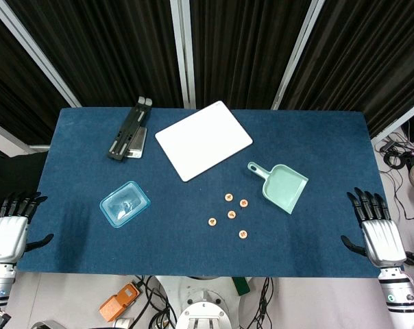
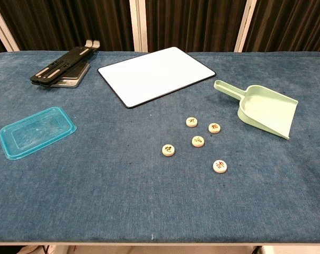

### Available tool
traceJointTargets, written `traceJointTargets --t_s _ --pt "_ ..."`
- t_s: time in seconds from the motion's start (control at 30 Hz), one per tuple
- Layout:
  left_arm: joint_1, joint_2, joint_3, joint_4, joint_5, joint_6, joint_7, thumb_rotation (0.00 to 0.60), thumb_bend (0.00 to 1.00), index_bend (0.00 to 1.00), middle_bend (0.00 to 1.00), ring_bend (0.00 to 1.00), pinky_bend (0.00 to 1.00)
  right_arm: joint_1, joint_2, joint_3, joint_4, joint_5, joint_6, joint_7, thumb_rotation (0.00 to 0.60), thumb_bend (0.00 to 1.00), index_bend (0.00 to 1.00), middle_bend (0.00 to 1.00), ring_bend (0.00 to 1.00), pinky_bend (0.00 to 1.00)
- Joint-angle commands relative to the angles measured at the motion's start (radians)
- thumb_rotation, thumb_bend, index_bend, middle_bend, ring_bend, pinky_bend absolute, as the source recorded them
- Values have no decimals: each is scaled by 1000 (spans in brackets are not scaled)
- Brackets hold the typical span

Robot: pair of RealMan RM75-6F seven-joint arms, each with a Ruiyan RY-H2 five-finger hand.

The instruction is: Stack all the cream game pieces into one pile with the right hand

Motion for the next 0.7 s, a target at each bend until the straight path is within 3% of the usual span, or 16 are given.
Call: traceJointTargets --t_s 0.03,0.2,0.33,0.53,0.7 --pt "0 -1 -1 -2 -4 -4 1 600 69 195 135 77 0 4 -4 5 -2 -16 -3 -2 600 318 0 0 0 0" --pt "0 3 -1 -8 -1 -1 7 600 69 195 135 77 0 41 -23 0 2 -68 -57 1 600 318 0 0 0 0" --pt "-1 1 0 -15 3 1 13 600 69 195 135 77 0 118 -71 -16 2 -111 -193 -21 600 318 37 0 0 2" --pt "8 2 2 -14 -2 9 9 600 69 195 135 77 0 238 -209 0 64 -98 -402 -84 600 328 221 0 0 2" --pt "11 1 3 -6 -4 9 2 600 69 195 136 77 0 298 -308 17 132 -74 -493 -97 600 393 353 6 0 2"
